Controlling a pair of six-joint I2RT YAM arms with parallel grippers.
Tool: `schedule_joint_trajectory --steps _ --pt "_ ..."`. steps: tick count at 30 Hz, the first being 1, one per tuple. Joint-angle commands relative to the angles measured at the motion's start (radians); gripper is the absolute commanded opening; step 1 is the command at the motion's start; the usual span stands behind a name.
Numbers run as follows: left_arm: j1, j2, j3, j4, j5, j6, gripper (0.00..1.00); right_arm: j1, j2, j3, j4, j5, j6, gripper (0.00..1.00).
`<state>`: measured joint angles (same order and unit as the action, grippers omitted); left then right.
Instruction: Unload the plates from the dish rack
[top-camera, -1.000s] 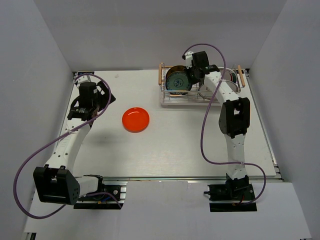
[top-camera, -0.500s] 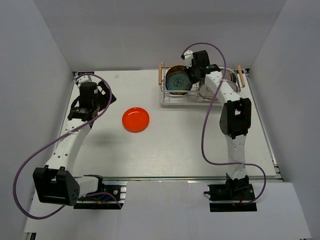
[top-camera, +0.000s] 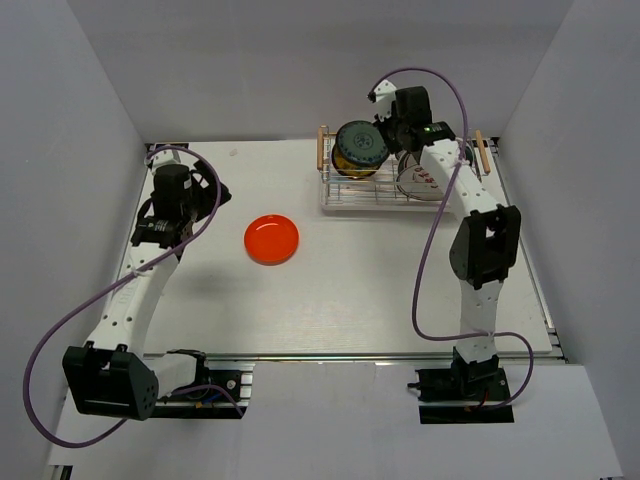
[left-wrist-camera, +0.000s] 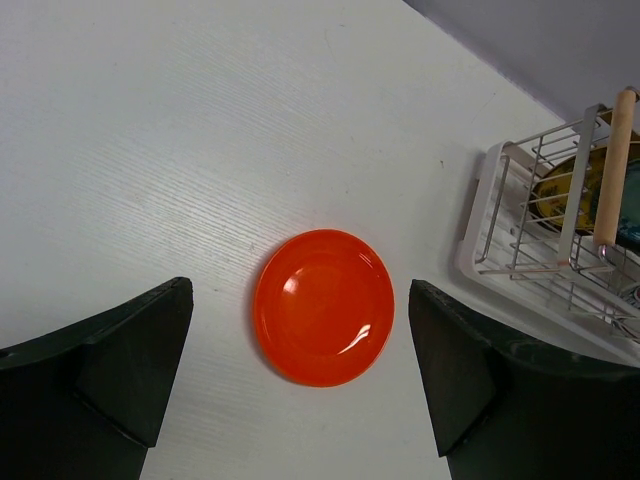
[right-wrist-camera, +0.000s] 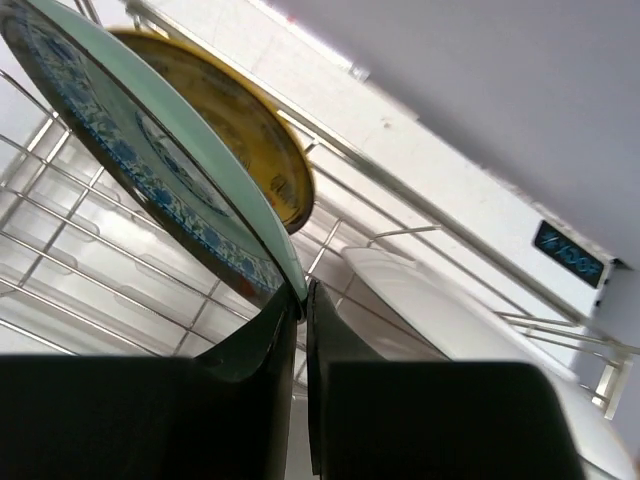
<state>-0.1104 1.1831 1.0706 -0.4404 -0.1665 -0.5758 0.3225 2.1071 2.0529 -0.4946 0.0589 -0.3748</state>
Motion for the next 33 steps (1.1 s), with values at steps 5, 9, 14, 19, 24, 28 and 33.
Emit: schedule_joint_trajectory --steps 5,9,14,19,24,28,33 --pt "-0.003 -0.063 -0.001 0.016 0.032 0.011 0.98 0.000 -0.137 0.016 0.033 0.015 -0.013 0.00" --pt "0.006 -0.077 0.000 0.037 0.152 0.042 0.98 0.000 -0.196 0.015 0.019 0.007 0.025 0.00" --pt "0.006 -0.094 -0.017 0.138 0.413 0.102 0.98 -0.002 -0.308 0.012 -0.031 -0.045 0.186 0.00" --pt "-0.005 -0.085 -0.035 0.224 0.574 0.103 0.98 0.000 -0.493 -0.258 0.008 -0.313 0.466 0.00" --pt "-0.005 -0.053 -0.073 0.337 0.740 0.071 0.98 0.013 -0.668 -0.561 0.158 -0.485 0.657 0.00" --pt "-0.014 -0.005 -0.110 0.407 0.853 0.057 0.98 0.053 -0.717 -0.762 0.205 -0.511 0.750 0.00" --pt "-0.063 0.068 -0.152 0.496 0.938 0.034 0.98 0.108 -0.693 -0.815 0.215 -0.567 0.786 0.00"
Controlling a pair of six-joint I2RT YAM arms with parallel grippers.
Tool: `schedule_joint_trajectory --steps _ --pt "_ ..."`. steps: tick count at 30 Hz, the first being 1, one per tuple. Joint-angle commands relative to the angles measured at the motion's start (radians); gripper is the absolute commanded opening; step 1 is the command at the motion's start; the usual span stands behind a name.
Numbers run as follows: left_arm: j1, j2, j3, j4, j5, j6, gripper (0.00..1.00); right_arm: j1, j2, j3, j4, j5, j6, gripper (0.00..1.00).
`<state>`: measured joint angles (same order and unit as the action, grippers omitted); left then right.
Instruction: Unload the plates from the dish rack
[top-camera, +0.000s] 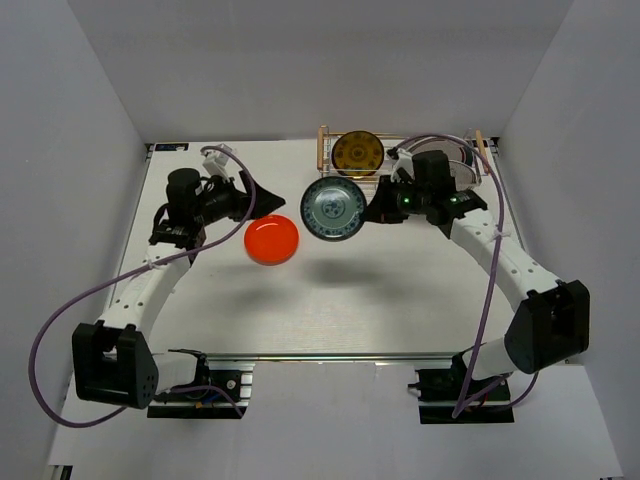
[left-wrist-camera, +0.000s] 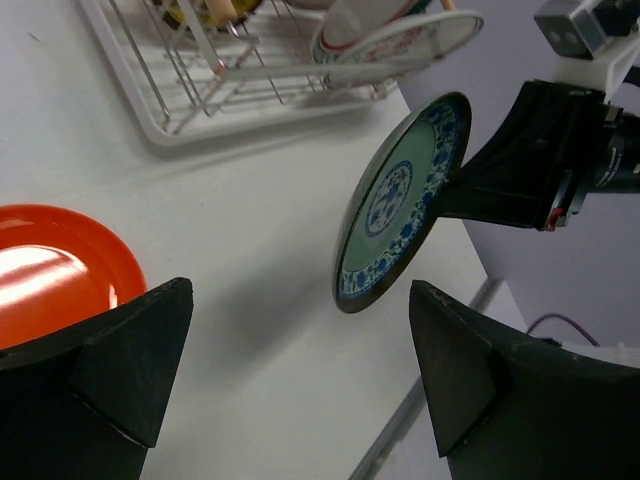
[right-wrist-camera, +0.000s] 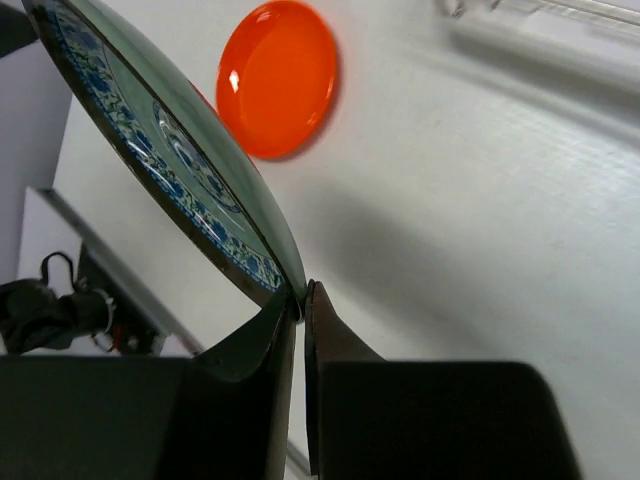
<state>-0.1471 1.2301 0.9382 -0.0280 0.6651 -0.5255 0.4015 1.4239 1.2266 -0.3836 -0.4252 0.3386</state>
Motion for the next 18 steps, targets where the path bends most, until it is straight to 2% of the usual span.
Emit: schedule_joint_trajectory --steps 1,6,8,9,10,11,13,14,15,16,18 --pt "-0.041 0.029 -0.022 0.082 0.105 -0.004 0.98 0.037 -0.008 0.004 0.123 -0.090 0.086 0.00" --pt "-0.084 0.066 -0.038 0.051 0.094 0.027 0.95 0.069 0.038 0.013 0.124 -0.142 0.109 0.00" --pt "-0.094 0.071 -0.038 0.045 0.076 0.030 0.80 0.072 0.055 0.020 0.117 -0.135 0.112 0.00" --pt "-0.094 0.075 -0.038 0.036 0.070 0.033 0.65 0.074 0.062 0.022 0.106 -0.126 0.112 0.00" --pt "-0.103 0.071 -0.036 0.036 0.065 0.035 0.65 0.073 0.063 0.024 0.106 -0.124 0.112 0.00" --pt "-0.103 0.071 -0.036 0.034 0.059 0.035 0.50 0.076 0.064 0.025 0.106 -0.122 0.114 0.00" --pt "-0.103 0.063 -0.039 0.043 0.048 0.035 0.35 0.076 0.069 0.028 0.106 -0.126 0.112 0.00" --pt "-0.103 0.060 -0.041 0.043 0.047 0.033 0.15 0.073 0.073 0.031 0.098 -0.129 0.109 0.00" --pt "-0.103 0.063 -0.038 0.042 0.042 0.030 0.06 0.074 0.079 0.039 0.094 -0.127 0.108 0.00" --pt "-0.112 0.065 -0.035 0.036 0.039 0.030 0.00 0.073 0.082 0.043 0.089 -0.119 0.103 0.00" --pt "-0.112 0.063 -0.032 0.034 0.030 0.032 0.00 0.073 0.084 0.051 0.077 -0.106 0.097 0.00"
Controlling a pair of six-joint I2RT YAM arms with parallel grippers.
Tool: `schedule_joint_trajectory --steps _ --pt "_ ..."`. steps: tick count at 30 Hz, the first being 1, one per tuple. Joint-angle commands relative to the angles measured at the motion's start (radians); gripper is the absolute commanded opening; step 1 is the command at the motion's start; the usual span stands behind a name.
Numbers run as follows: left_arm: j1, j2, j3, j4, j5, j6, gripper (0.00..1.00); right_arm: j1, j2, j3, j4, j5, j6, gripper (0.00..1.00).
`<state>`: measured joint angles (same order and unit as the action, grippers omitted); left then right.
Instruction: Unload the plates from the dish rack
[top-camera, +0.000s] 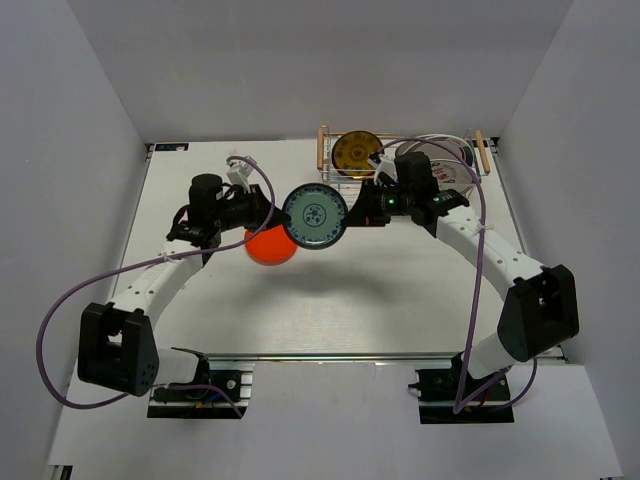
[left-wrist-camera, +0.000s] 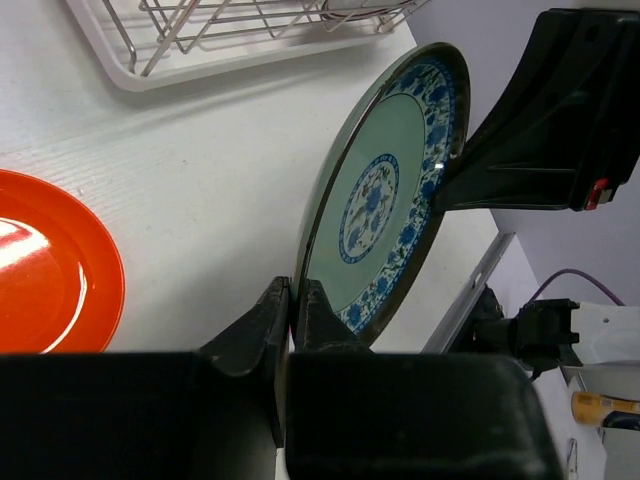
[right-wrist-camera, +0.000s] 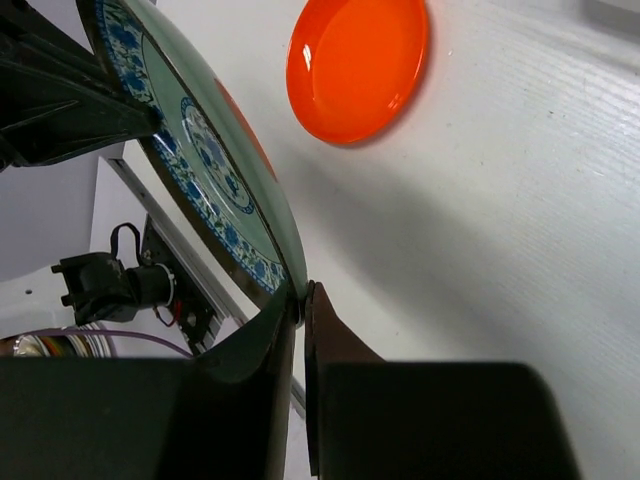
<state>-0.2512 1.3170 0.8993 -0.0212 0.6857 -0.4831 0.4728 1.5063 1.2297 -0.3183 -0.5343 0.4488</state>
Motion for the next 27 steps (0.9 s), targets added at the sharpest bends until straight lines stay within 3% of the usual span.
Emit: schedule_joint_trajectory --steps 1,2,4,6,7,14,27 --pt "-0.008 -0.025 0.003 0.029 0.006 -0.011 0.00 0.001 0.000 0.047 0.015 0.008 -0.016 0.00" --pt "-0.008 -0.028 0.003 0.027 -0.003 -0.012 0.00 0.001 -0.003 0.048 0.013 0.007 -0.018 0.00" --pt "-0.008 -0.036 0.004 -0.003 -0.052 -0.017 0.00 0.000 -0.003 0.054 0.002 0.010 -0.028 0.19" --pt "-0.008 -0.055 0.010 -0.031 -0.145 -0.037 0.00 -0.003 -0.006 0.057 -0.014 0.034 -0.041 0.57" --pt "0.001 -0.065 0.013 -0.066 -0.181 -0.046 0.00 -0.002 -0.014 0.063 -0.028 0.055 -0.048 0.89" --pt "0.018 -0.053 0.064 -0.296 -0.550 -0.121 0.00 -0.006 -0.064 0.080 -0.189 0.414 -0.122 0.89" --pt "0.027 0.148 0.168 -0.402 -0.661 -0.166 0.00 -0.007 -0.074 0.068 -0.234 0.588 -0.130 0.89"
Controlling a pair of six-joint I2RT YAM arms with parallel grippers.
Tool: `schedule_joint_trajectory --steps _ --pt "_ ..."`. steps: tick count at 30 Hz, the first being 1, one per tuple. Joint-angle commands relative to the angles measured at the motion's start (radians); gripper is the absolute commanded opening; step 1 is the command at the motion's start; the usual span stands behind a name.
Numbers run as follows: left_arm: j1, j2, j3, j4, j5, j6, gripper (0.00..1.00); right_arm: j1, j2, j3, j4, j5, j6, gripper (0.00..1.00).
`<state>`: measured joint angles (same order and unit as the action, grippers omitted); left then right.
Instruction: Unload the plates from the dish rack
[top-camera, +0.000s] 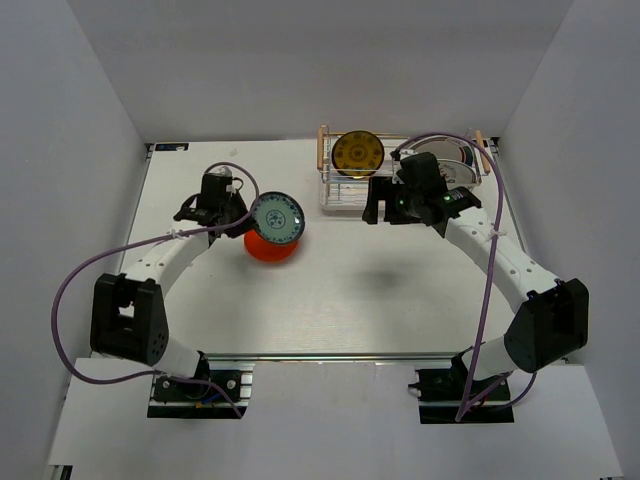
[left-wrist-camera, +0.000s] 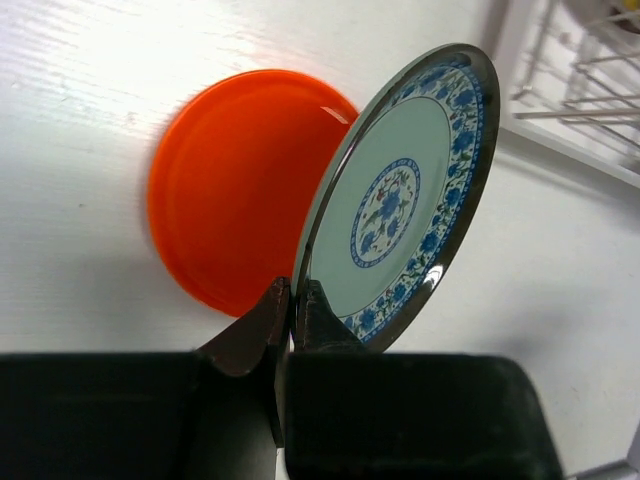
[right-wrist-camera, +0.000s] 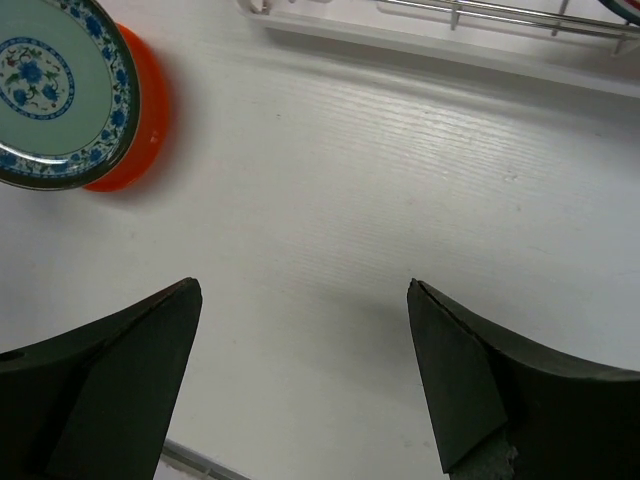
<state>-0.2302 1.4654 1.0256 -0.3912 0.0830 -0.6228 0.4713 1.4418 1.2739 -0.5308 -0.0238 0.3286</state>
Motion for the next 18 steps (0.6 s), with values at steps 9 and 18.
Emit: schedule_joint_trajectory --steps 9,18 --pt "0.015 0.081 0.050 -0.052 -0.112 -0.045 0.00 -0.005 -0.011 0.019 -0.032 0.110 -0.020 0.89" --pt "0.015 0.119 0.074 -0.087 -0.124 -0.048 0.14 -0.007 -0.011 0.005 -0.029 0.110 -0.029 0.89"
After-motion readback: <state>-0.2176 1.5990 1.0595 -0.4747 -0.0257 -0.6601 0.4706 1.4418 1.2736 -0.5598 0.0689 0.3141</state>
